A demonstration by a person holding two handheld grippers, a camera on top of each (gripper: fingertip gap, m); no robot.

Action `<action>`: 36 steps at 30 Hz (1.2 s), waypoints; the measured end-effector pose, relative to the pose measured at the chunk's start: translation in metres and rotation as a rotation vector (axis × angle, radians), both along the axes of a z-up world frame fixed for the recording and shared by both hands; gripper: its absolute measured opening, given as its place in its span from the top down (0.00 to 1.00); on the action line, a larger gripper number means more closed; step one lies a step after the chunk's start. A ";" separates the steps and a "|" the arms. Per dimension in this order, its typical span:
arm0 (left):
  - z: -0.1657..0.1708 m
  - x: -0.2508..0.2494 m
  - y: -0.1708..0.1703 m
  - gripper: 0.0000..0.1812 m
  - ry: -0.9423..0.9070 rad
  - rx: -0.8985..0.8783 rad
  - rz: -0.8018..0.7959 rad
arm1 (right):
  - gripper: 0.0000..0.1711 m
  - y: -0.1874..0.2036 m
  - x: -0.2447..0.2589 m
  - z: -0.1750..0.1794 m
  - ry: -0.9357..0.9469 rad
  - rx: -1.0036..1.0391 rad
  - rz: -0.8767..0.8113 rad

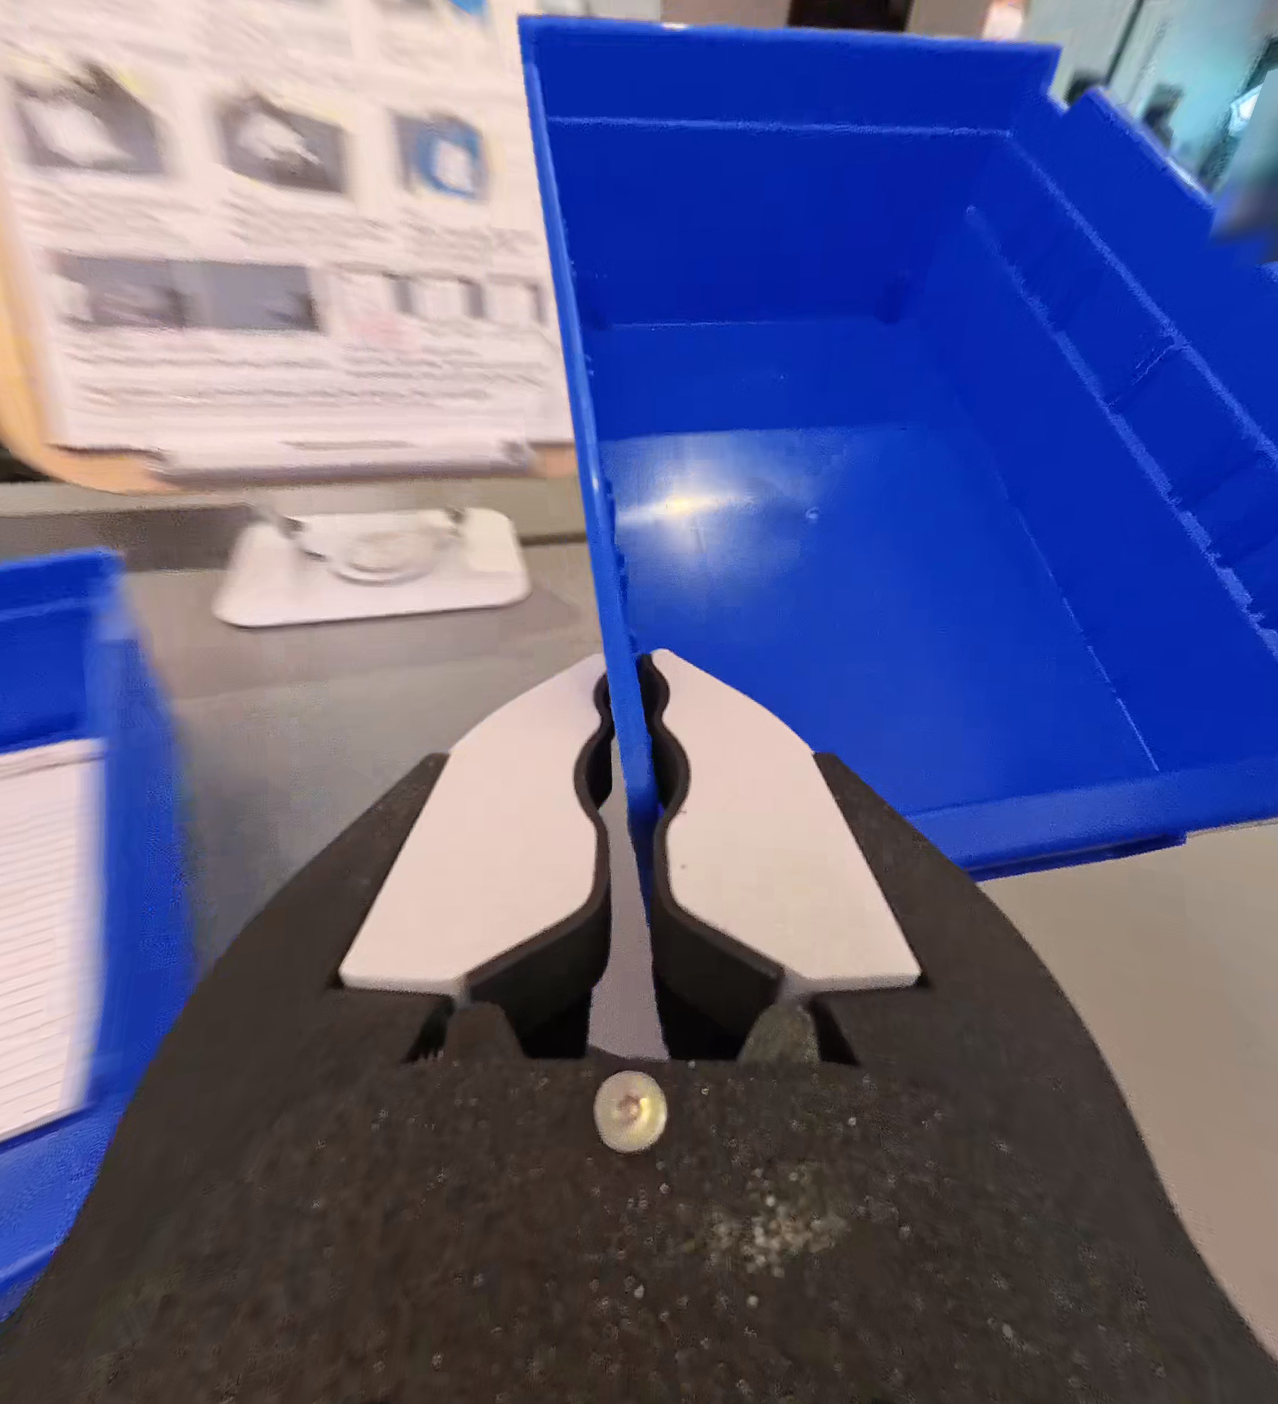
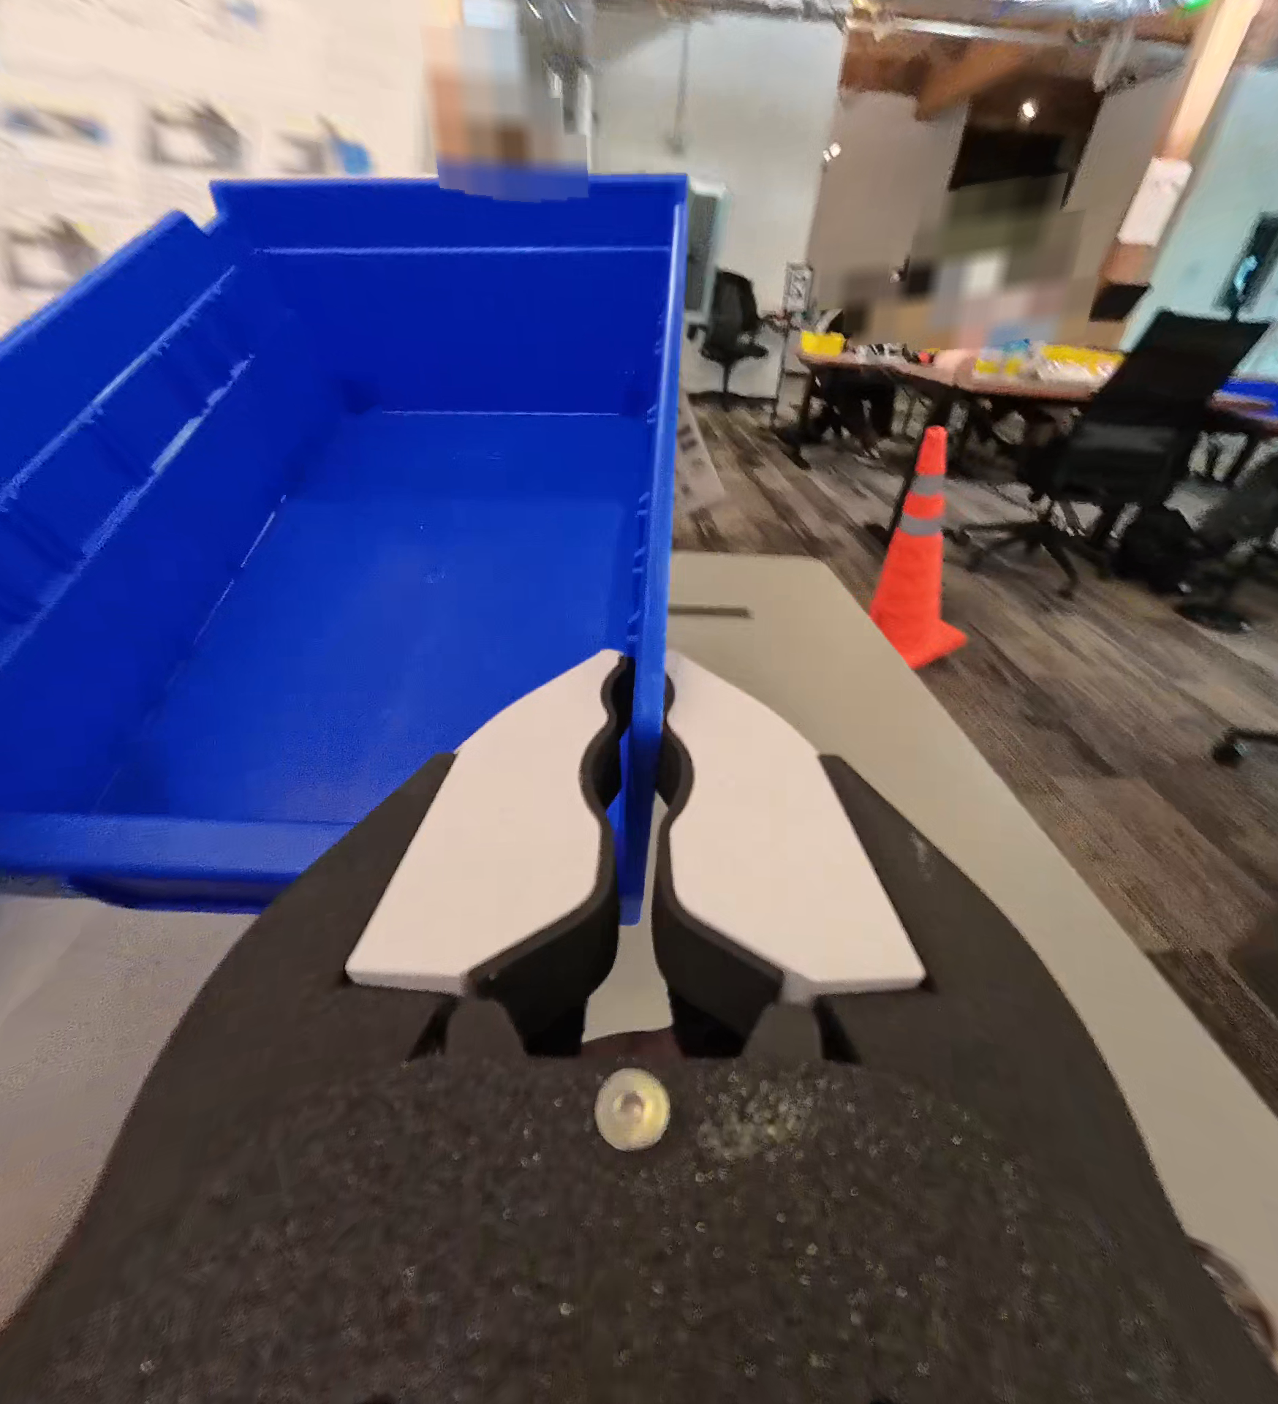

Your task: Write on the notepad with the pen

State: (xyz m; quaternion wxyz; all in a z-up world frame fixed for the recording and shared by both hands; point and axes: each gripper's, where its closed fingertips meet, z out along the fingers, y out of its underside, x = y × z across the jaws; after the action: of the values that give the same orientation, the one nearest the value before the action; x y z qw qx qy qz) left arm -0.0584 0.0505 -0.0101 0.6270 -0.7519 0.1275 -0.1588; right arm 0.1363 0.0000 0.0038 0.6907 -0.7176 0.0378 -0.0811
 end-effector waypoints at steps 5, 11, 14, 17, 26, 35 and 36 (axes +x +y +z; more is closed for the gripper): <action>-0.061 0.102 0.019 0.96 0.013 -0.177 -0.103 | 0.98 0.017 0.092 -0.068 0.112 -0.195 0.048; -0.119 0.154 0.021 0.96 0.039 -0.289 -0.121 | 0.98 0.025 0.143 -0.114 0.127 -0.312 -0.001; -0.120 0.173 0.012 0.92 0.098 -0.265 -0.157 | 0.98 0.027 0.165 -0.131 0.198 -0.345 0.019; -0.120 0.189 0.002 0.86 0.103 -0.270 -0.228 | 0.98 0.035 0.178 -0.130 0.286 -0.300 0.082; -0.053 0.075 -0.065 0.61 0.050 -0.290 -0.474 | 0.86 0.001 0.149 -0.045 0.184 -0.040 0.022; -0.076 -0.303 -0.049 0.60 0.263 -0.298 0.266 | 0.70 -0.010 -0.232 -0.058 0.343 -0.155 0.854; -0.084 -0.321 -0.045 0.60 0.210 -0.324 0.291 | 0.69 -0.007 -0.265 -0.076 0.349 -0.228 0.889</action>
State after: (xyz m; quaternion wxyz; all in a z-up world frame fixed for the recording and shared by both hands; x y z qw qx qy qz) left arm -0.3791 0.0056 -0.0940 0.4979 -0.8655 0.0551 -0.0062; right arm -0.1286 -0.0067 -0.0720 0.5587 -0.7382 -0.1663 0.3394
